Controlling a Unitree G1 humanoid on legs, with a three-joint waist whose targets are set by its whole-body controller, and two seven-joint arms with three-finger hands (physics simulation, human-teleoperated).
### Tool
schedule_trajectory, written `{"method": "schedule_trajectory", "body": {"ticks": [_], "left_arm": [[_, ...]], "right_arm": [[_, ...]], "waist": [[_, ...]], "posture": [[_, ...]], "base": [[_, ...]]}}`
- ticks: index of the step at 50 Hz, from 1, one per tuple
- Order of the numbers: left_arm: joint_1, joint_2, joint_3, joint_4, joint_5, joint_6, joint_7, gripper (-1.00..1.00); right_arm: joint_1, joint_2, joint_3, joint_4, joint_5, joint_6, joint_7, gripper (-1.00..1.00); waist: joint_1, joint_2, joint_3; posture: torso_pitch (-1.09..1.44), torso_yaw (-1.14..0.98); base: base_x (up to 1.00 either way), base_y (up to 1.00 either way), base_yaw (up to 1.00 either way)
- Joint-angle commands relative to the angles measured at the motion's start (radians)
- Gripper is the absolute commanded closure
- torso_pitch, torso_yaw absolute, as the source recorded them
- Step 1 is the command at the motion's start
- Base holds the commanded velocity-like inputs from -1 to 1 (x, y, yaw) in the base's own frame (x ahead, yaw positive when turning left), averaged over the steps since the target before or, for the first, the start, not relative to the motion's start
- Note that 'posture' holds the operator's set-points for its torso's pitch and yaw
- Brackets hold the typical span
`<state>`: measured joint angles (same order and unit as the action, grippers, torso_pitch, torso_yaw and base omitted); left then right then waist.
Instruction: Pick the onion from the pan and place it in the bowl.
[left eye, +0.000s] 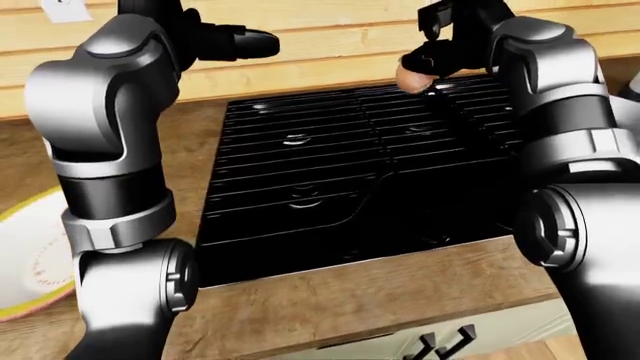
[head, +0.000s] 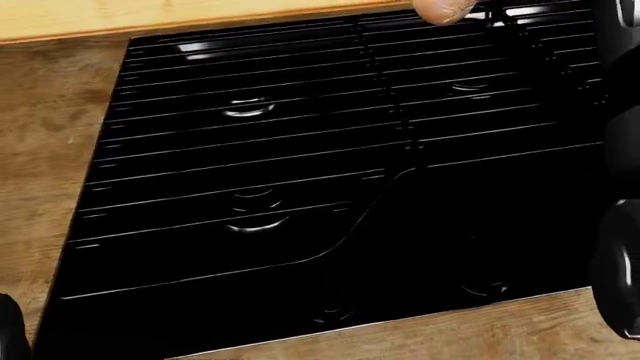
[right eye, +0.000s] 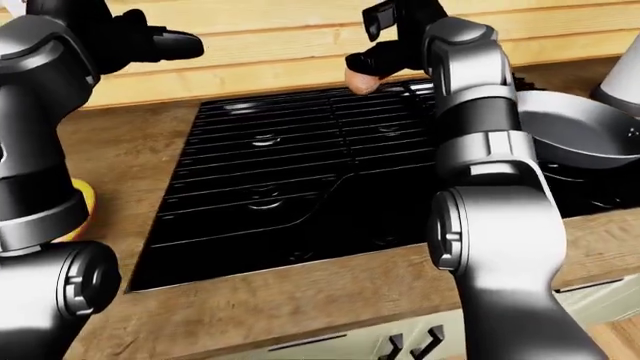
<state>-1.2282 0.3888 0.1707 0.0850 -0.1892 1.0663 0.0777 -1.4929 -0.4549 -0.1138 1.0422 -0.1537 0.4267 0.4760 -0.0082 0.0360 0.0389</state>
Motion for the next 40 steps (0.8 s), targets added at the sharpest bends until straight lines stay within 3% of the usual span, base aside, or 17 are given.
{"method": "schedule_trajectory", "body": {"ticks": [1,6,8,10,11,12,14,20,21,22,23,25,28,35,37,39,40], "left_arm": [[-0.042,0.007,0.000,-0.033,-0.006,-0.037,-0.004,-1.00],[-0.041,0.008,0.001,-0.033,-0.007,-0.038,-0.004,-1.00],[-0.043,0.009,0.001,-0.034,-0.007,-0.036,-0.003,-1.00],[-0.047,0.009,0.001,-0.032,-0.008,-0.036,-0.002,-1.00],[-0.048,0.009,0.001,-0.032,-0.008,-0.035,-0.002,-1.00],[-0.049,0.009,0.001,-0.033,-0.008,-0.034,-0.002,-1.00],[-0.048,0.009,0.001,-0.034,-0.009,-0.033,-0.001,-1.00],[-0.047,0.010,0.001,-0.035,-0.009,-0.032,-0.001,-1.00],[-0.047,0.010,0.000,-0.036,-0.009,-0.032,-0.001,-1.00],[-0.048,0.010,0.000,-0.035,-0.009,-0.031,-0.001,-1.00],[-0.048,0.010,-0.001,-0.035,-0.009,-0.032,-0.001,-1.00],[-0.051,0.010,-0.002,-0.034,-0.008,-0.031,-0.001,-1.00],[-0.055,0.011,-0.002,-0.035,-0.008,-0.028,-0.002,-1.00],[-0.056,0.009,-0.002,-0.039,-0.008,-0.024,-0.002,-1.00],[-0.056,0.010,-0.001,-0.038,-0.007,-0.025,-0.002,-1.00],[-0.057,0.012,0.000,-0.037,-0.007,-0.025,-0.003,-1.00],[-0.057,0.012,0.001,-0.038,-0.008,-0.025,-0.003,-1.00]], "right_arm": [[-0.054,-0.026,-0.016,-0.048,0.004,-0.037,-0.016,1.00],[-0.054,-0.024,-0.015,-0.054,0.003,-0.033,-0.016,1.00],[-0.058,-0.026,-0.015,-0.051,0.003,-0.033,-0.014,1.00],[-0.057,-0.026,-0.015,-0.053,0.003,-0.032,-0.014,1.00],[-0.057,-0.026,-0.015,-0.054,0.003,-0.031,-0.013,1.00],[-0.057,-0.027,-0.016,-0.055,0.003,-0.031,-0.013,1.00],[-0.049,-0.024,-0.016,-0.059,0.004,-0.035,-0.015,1.00],[-0.057,-0.026,-0.014,-0.057,0.002,-0.029,-0.012,1.00],[-0.057,-0.025,-0.014,-0.059,0.002,-0.028,-0.012,1.00],[-0.056,-0.025,-0.014,-0.061,0.002,-0.027,-0.012,1.00],[-0.057,-0.026,-0.014,-0.059,0.002,-0.028,-0.011,1.00],[-0.057,-0.027,-0.014,-0.058,0.001,-0.028,-0.011,1.00],[-0.062,-0.027,-0.014,-0.053,0.000,-0.029,-0.010,1.00],[-0.063,-0.027,-0.014,-0.056,-0.001,-0.027,-0.008,1.00],[-0.063,-0.025,-0.014,-0.058,-0.001,-0.028,-0.010,1.00],[-0.065,-0.025,-0.014,-0.056,-0.001,-0.030,-0.010,1.00],[-0.067,-0.025,-0.014,-0.054,-0.002,-0.030,-0.009,1.00]], "waist": [[-0.008,-0.006,-0.032],[-0.009,-0.054,-0.018],[-0.006,-0.092,-0.024],[-0.011,-0.082,-0.029],[-0.003,-0.096,-0.035],[-0.005,-0.093,-0.060],[0.001,-0.090,-0.070],[-0.006,-0.013,-0.030],[-0.010,0.013,-0.028],[-0.012,0.056,-0.036],[-0.014,0.062,-0.040],[-0.015,0.038,-0.025],[-0.016,-0.001,-0.028],[-0.016,-0.060,-0.018],[-0.013,-0.100,-0.026],[-0.013,-0.088,-0.026],[-0.007,-0.096,-0.035]], "posture": [[0.00,0.00],[0.00,0.00],[0.00,0.00],[0.00,0.00],[0.00,0.00],[0.00,0.00],[0.00,0.00],[0.00,0.00],[0.00,0.00],[0.00,0.00],[0.00,0.00],[0.00,0.00],[0.00,0.00],[0.00,0.00],[0.00,0.00],[0.00,0.00],[0.00,0.00]], "base": [[0.00,0.52,0.00],[0.00,0.52,0.00],[0.00,0.52,0.00],[0.00,0.52,0.00],[0.00,0.52,0.00],[0.00,0.51,0.00],[0.00,0.52,0.00],[0.00,0.52,0.00],[0.00,0.52,0.00],[0.00,0.51,0.00],[0.00,0.51,0.00],[0.00,0.51,0.00],[0.00,0.51,0.00],[0.00,0.52,0.00],[0.00,0.51,0.00],[0.00,0.52,0.00],[0.00,0.52,0.00]]}}
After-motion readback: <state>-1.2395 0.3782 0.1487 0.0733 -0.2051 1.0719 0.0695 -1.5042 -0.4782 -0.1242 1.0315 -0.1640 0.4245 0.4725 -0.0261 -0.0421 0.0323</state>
